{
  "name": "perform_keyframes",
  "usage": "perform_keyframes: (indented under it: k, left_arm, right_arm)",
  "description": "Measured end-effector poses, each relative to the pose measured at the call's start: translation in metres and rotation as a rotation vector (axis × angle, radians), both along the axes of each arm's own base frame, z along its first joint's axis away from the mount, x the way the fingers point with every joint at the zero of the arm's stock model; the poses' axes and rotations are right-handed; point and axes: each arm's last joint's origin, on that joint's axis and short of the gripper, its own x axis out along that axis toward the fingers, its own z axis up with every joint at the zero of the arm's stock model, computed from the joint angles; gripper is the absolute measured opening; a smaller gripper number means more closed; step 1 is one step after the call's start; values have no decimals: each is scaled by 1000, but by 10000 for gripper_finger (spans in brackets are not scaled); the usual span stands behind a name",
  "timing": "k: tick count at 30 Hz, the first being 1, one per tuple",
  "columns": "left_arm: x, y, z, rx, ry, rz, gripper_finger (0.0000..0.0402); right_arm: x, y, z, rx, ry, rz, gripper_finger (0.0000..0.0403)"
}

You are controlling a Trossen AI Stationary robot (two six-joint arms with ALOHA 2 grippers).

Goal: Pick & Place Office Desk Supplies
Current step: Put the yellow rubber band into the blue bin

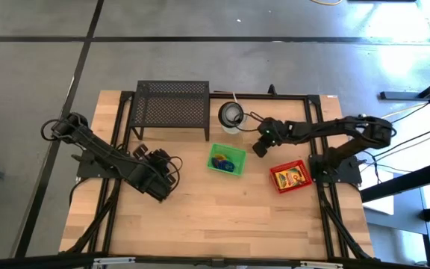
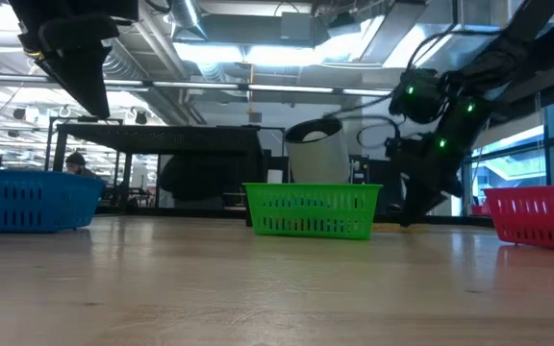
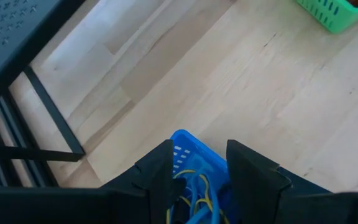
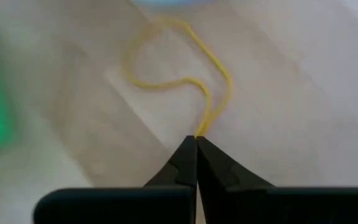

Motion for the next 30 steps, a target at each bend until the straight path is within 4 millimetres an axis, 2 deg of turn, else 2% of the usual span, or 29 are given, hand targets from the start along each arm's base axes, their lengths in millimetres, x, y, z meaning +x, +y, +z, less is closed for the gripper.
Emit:
perform_keyframes:
  k: [10,19,26,30]
  left_arm:
    - [2,-1,0,-8,-27,-1,143]
    - [6,-2,1,16,-82,-5,143]
    - [16,-7,1,14,-135,-102,143]
    - [23,-11,3,10,-172,-160,143]
  right_arm:
    - [4,24,38,-81,-187,87,0]
    - [4,46,70,-220,-357,99,0]
    - [12,68,95,-305,-582,144,0]
    - [14,78,101,-337,-645,171,0]
